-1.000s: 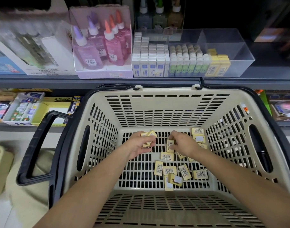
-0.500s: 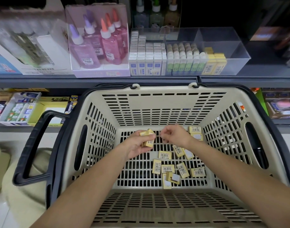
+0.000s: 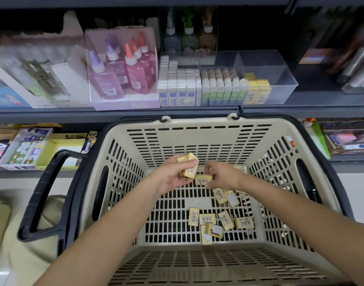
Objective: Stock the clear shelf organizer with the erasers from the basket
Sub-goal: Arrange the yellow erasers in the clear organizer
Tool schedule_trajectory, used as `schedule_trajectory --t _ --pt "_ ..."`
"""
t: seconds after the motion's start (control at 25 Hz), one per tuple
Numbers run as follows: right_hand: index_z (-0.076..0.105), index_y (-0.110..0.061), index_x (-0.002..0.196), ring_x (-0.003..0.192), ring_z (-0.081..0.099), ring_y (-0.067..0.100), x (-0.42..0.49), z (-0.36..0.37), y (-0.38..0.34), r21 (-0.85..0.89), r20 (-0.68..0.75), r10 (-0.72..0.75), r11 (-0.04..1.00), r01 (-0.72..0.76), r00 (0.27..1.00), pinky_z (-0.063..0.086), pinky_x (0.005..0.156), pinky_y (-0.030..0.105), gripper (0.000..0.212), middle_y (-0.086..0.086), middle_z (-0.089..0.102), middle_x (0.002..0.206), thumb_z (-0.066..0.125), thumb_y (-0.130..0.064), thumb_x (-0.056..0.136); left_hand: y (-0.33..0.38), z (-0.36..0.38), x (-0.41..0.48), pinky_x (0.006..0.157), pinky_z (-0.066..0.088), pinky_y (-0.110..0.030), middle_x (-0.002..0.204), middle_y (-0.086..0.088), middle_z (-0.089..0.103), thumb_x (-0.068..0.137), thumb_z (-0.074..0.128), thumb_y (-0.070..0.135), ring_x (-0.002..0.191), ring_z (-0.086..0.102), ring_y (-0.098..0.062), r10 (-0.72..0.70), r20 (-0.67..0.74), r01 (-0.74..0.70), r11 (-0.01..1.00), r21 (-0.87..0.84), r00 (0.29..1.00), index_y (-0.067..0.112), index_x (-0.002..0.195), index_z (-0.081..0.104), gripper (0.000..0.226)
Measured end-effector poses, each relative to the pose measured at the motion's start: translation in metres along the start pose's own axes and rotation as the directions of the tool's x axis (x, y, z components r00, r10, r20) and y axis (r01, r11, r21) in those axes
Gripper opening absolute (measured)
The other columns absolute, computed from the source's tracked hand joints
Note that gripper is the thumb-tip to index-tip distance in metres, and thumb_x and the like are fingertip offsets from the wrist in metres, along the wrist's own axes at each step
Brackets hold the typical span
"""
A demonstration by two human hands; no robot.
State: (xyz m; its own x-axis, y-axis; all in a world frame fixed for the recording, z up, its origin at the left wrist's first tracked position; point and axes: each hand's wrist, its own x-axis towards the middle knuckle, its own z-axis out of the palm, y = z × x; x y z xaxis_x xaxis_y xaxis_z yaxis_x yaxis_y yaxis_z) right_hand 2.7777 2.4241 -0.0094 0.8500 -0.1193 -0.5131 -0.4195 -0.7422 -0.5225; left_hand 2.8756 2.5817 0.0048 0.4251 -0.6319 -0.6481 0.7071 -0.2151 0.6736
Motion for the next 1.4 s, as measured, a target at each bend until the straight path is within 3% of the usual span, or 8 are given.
schedule_trajectory --t 0.2,0.44,0.64,0.72,0.8,0.96,1.12,1.4 --pt "0.064 -0.015 0.087 0.07 0.055 0.009 -0.028 -0.072 -0.011 0.129 -0.17 -0.088 0.985 0.111 0.981 0.048 0.069 0.024 0.023 -0.002 0.063 0.08 0.079 -0.022 0.072 0.054 0.03 -0.018 0.065 0.052 -0.03 0.082 -0.002 0.068 0.058 0.076 0.017 0.08 0.063 -0.017 0.153 0.096 -0.157 0.987 0.034 0.984 0.016 0.102 0.059 0.048" --pt "0.067 -0.013 0.099 0.075 0.059 0.009 -0.059 -0.155 -0.003 0.147 -0.445 -0.123 0.967 0.208 0.887 0.049 0.078 0.027 0.021 -0.002 0.064 0.084 0.072 -0.02 0.079 0.111 0.086 -0.014 0.051 0.052 -0.022 0.068 0.002 0.071 0.057 0.076 0.021 0.061 0.067 -0.008 0.357 0.172 -0.374 0.924 0.079 0.918 0.014 0.1 0.058 0.047" --pt "0.069 -0.017 0.082 0.066 0.059 0.007 -0.06 -0.222 0.016 0.217 -0.684 -0.023 0.948 0.233 0.729 0.047 0.073 0.024 0.012 -0.003 0.065 0.073 0.076 -0.012 0.074 0.128 0.117 0.009 0.057 0.056 -0.026 0.072 0.001 0.073 0.057 0.075 0.016 0.067 0.07 -0.011 0.426 0.124 -0.428 0.904 -0.015 0.896 0.015 0.102 0.054 0.05" --pt "0.07 -0.017 0.089 0.073 0.062 0.01 -0.051 -0.246 0.023 0.125 -0.782 0.002 0.98 0.155 0.623 0.045 0.075 0.022 0.013 -0.001 0.068 0.08 0.073 -0.015 0.077 0.131 0.118 0.017 0.057 0.056 -0.027 0.073 0.001 0.073 0.056 0.076 0.018 0.068 0.07 -0.011 0.431 0.104 -0.43 0.902 -0.029 0.896 0.015 0.101 0.054 0.05" --pt "0.07 -0.015 0.1 0.087 0.064 0.018 -0.039 -0.261 0.027 -0.025 -0.82 -0.033 0.999 0.021 0.572 0.043 0.077 0.019 0.02 0.003 0.07 0.093 0.067 -0.013 0.08 0.132 0.114 0.022 0.059 0.056 -0.027 0.075 0.001 0.073 0.055 0.077 0.021 0.07 0.07 -0.011 0.436 0.094 -0.436 0.9 -0.026 0.895 0.015 0.101 0.055 0.052" --pt "0.068 -0.013 0.104 0.098 0.063 0.024 -0.005 -0.26 0.032 -0.142 -0.689 -0.05 0.988 -0.066 0.723 0.037 0.072 0.013 0.023 0.005 0.069 0.105 0.055 -0.005 0.086 0.133 0.105 0.03 0.06 0.055 -0.028 0.083 -0.003 0.071 0.053 0.079 0.021 0.074 0.069 -0.013 0.439 0.076 -0.438 0.898 -0.023 0.895 0.014 0.105 0.056 0.058" --pt "0.061 -0.014 0.119 0.118 0.052 0.023 0.014 -0.257 0.03 -0.249 -0.472 -0.007 0.96 -0.126 0.882 0.037 0.091 0.019 0.029 0.004 0.057 0.13 0.041 -0.016 0.098 0.135 0.101 0.034 0.059 0.055 -0.027 0.074 0.0 0.073 0.056 0.077 0.019 0.07 0.07 -0.011 0.441 0.09 -0.441 0.897 -0.02 0.893 0.014 0.102 0.056 0.051" --pt "0.058 -0.01 0.119 0.111 0.053 0.029 0.015 -0.257 0.024 -0.402 -0.374 0.031 0.895 -0.193 0.927 0.042 0.092 0.03 0.031 0.01 0.055 0.128 0.034 -0.018 0.099 0.134 0.11 0.034 0.06 0.057 -0.028 0.076 -0.002 0.073 0.063 0.072 0.014 0.071 0.07 -0.014 0.413 0.142 -0.406 0.911 -0.074 0.9 0.011 0.105 0.054 0.045"
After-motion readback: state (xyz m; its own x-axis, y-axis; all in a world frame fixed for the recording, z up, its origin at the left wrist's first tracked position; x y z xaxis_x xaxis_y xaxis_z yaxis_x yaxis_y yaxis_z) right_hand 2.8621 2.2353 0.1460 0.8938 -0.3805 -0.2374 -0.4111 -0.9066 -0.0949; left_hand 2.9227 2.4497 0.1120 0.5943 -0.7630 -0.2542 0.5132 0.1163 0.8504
